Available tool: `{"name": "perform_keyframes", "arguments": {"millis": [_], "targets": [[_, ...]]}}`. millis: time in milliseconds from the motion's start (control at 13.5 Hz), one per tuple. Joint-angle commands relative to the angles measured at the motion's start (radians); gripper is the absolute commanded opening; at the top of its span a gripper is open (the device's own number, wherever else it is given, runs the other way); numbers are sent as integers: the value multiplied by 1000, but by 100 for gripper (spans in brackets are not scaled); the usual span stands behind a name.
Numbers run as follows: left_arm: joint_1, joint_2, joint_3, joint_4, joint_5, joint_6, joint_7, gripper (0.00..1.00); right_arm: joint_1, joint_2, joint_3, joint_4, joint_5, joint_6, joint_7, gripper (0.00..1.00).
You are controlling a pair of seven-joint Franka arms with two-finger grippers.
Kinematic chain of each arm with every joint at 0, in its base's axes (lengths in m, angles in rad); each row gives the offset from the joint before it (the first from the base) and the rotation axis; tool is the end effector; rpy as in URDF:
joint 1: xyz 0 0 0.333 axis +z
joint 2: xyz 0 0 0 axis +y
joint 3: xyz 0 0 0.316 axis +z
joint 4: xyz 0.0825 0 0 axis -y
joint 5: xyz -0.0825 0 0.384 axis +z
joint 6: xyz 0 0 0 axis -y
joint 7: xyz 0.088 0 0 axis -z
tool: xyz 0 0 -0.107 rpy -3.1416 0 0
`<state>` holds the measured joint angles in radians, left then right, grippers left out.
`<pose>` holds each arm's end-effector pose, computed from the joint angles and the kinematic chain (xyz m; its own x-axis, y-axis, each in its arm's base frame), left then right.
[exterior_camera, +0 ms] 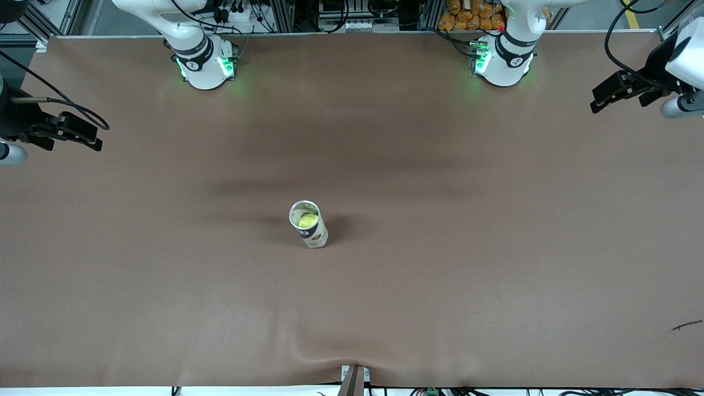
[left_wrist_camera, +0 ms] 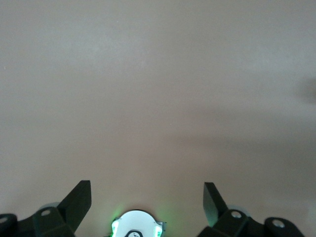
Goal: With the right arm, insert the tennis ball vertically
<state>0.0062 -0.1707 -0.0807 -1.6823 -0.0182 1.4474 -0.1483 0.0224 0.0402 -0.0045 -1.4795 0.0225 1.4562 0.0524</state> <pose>0.4854 -0.0422 0.6508 0.9952 0.0737 -0.0647 0.0735 -0.9973 -0.0051 0.5553 0.0126 0.6351 0.9974 -0.0320 -0.0645 -0.0332 -0.9993 -0.0189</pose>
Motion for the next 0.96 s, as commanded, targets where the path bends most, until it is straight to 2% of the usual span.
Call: {"name": "perform_keyframes", "arguments": {"millis": [0, 297, 445, 890], "targets": [[-6, -42, 19, -34, -6, 22, 87, 100, -15, -6, 12, -7, -13, 4, -8, 100], [-3, -15, 16, -27, 3, 100, 108, 100, -15, -6, 12, -7, -13, 4, -8, 100], [-2, 25, 18, 19, 3, 102, 137, 100, -15, -6, 12, -7, -13, 4, -8, 100], [0, 39, 18, 47, 1, 100, 136, 100, -15, -5, 12, -7, -13, 9, -8, 100]]}}
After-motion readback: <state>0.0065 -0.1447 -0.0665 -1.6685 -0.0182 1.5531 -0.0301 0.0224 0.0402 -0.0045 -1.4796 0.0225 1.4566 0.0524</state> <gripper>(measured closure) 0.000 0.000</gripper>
